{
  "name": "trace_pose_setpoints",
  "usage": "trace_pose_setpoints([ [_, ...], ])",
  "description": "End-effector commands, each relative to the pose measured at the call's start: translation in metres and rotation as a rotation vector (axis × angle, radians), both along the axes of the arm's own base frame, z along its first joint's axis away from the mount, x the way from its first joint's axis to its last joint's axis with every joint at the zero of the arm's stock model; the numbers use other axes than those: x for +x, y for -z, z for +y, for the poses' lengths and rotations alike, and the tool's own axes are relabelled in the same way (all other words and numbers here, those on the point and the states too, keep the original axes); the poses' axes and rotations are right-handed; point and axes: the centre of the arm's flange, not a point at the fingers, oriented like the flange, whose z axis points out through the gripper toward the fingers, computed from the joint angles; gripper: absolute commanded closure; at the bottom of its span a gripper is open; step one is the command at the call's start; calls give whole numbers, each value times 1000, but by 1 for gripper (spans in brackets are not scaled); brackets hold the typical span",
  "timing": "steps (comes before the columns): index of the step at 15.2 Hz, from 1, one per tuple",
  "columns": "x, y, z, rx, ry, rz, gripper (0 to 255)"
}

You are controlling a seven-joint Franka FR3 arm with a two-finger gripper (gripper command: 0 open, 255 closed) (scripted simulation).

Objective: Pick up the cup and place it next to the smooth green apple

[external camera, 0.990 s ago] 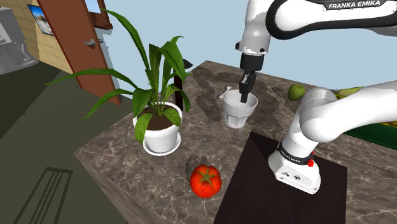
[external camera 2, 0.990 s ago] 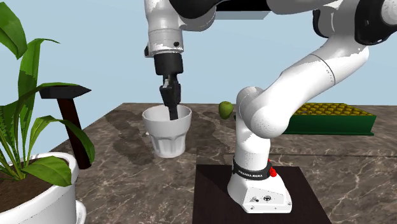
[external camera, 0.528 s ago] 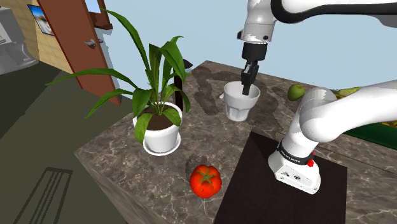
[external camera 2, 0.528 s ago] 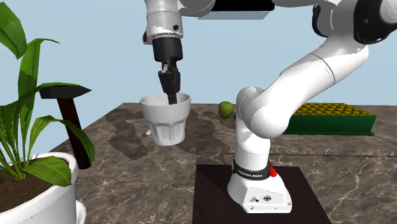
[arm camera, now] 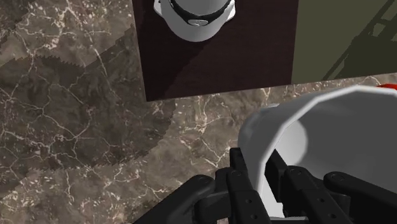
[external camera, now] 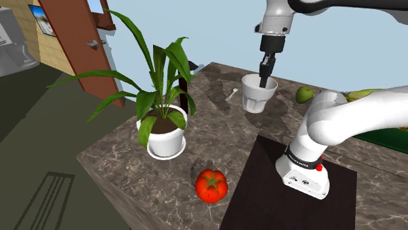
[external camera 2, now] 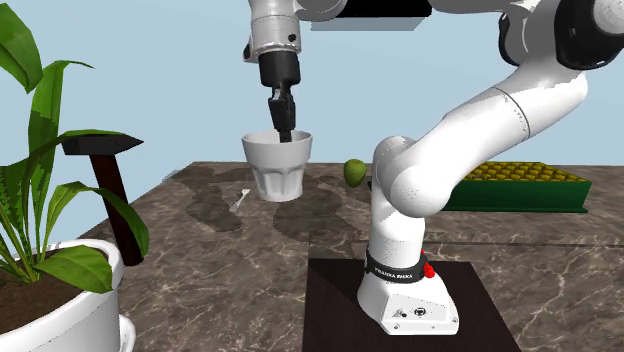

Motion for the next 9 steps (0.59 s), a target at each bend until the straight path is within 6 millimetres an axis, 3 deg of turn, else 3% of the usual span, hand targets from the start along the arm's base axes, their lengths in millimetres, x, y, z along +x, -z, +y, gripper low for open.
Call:
trace_pose_setpoints([
  [1, -4, 1, -27, -1, -1, 0, 255],
  [9, -18, 1, -131, -1, -1, 0, 255],
])
